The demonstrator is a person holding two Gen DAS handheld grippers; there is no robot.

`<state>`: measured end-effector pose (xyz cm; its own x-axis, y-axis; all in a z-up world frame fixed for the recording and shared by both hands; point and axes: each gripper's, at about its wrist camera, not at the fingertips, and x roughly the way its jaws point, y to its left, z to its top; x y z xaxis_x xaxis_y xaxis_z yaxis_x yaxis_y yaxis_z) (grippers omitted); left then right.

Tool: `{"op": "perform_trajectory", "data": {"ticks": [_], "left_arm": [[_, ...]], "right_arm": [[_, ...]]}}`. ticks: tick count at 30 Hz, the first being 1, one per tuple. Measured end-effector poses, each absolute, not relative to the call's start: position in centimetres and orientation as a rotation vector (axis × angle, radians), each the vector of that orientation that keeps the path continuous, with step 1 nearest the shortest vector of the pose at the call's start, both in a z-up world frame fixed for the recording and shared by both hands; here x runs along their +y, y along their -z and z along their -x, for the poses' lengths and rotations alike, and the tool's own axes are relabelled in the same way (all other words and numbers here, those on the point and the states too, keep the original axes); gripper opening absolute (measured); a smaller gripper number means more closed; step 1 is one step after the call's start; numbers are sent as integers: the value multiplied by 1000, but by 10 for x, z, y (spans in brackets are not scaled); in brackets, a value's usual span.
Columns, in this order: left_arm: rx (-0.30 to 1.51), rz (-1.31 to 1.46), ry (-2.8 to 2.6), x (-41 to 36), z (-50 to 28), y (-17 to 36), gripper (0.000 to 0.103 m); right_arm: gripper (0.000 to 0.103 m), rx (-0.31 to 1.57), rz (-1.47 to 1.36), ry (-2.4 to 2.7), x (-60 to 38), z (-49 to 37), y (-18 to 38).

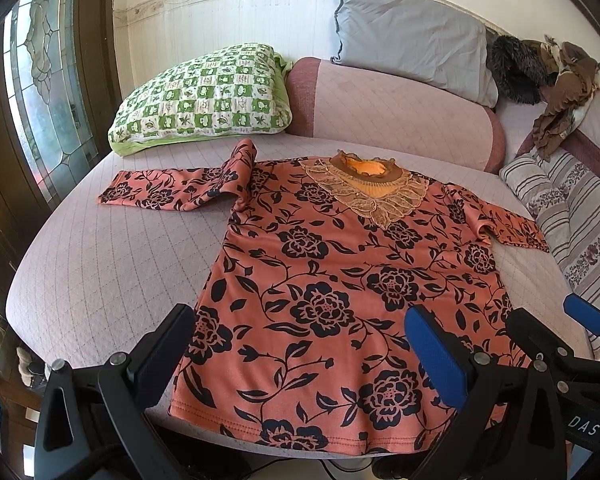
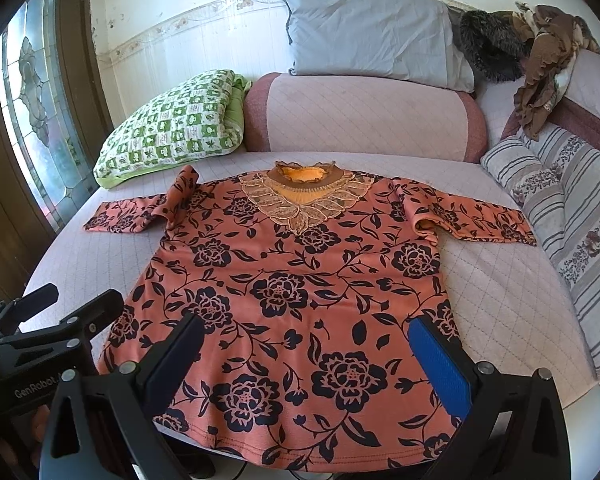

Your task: Fold small clothes

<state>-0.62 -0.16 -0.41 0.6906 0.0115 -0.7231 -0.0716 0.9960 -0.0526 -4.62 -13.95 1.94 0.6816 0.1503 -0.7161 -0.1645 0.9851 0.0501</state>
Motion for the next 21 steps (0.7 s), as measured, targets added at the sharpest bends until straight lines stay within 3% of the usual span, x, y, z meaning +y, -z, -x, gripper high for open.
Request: {"op": "perform_trajectory", "data": {"ticks": [21], "left_arm": [[808,83,-48,-1,7,4,103]], "right_arm": [[103,799,21,-175,-138,47,-18]]}}
